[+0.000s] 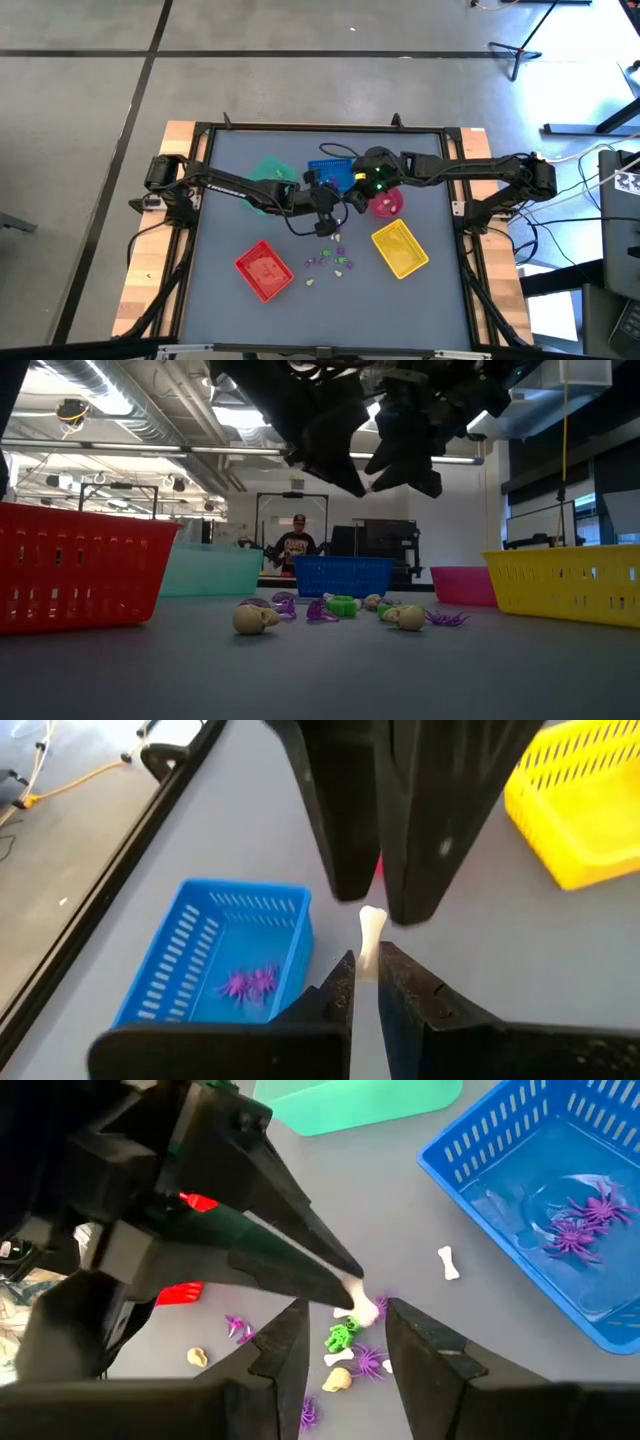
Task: Sort Halloween decoration
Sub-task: Put the white bone toy into the yellow bin
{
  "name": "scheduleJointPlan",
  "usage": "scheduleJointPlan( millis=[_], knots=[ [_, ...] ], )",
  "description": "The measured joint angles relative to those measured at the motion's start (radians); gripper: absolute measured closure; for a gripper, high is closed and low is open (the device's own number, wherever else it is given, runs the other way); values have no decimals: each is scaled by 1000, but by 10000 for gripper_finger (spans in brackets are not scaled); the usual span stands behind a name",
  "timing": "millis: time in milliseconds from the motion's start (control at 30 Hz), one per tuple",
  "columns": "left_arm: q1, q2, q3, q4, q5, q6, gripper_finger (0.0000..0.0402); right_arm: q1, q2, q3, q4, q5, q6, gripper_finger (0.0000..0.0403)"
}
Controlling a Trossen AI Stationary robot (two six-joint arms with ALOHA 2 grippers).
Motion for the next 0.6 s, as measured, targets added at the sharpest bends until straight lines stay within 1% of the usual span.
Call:
scheduleJointPlan(
  millis=[200,600],
  knots=[
    [0,0,0,40,0,0,386,0,0,0,0,0,0,272],
    [-1,0,0,40,-1,0,386,0,0,0,-1,0,0,272]
  ],
)
